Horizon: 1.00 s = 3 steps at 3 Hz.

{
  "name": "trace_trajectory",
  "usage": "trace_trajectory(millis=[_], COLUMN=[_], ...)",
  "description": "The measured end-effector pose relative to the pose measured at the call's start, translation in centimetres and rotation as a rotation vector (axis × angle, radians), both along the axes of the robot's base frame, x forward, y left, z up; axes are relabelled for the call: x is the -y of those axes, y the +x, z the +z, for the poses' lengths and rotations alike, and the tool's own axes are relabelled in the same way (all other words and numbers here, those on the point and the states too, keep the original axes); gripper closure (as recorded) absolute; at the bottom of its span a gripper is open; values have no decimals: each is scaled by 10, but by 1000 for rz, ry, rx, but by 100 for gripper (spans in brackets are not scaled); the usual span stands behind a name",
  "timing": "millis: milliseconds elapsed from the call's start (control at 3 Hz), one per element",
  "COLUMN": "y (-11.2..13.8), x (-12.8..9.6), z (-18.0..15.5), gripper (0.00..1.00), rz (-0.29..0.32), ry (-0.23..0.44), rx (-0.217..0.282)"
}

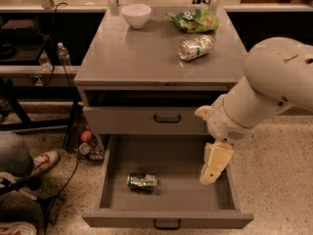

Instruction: Pick green can from middle drawer and place on counter

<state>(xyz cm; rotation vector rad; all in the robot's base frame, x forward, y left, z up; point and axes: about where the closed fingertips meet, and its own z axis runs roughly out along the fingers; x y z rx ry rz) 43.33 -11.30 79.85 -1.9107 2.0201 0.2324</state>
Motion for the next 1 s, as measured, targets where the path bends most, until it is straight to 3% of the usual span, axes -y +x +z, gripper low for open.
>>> trace_trajectory(millis=[333,667,1000], y=[20,45,57], x=[-33,-69,-98], z=[-48,-103,-159], gripper=[0,0,0], rz=[25,9,-20], ry=[10,77,196], rx=[-27,-34,-44])
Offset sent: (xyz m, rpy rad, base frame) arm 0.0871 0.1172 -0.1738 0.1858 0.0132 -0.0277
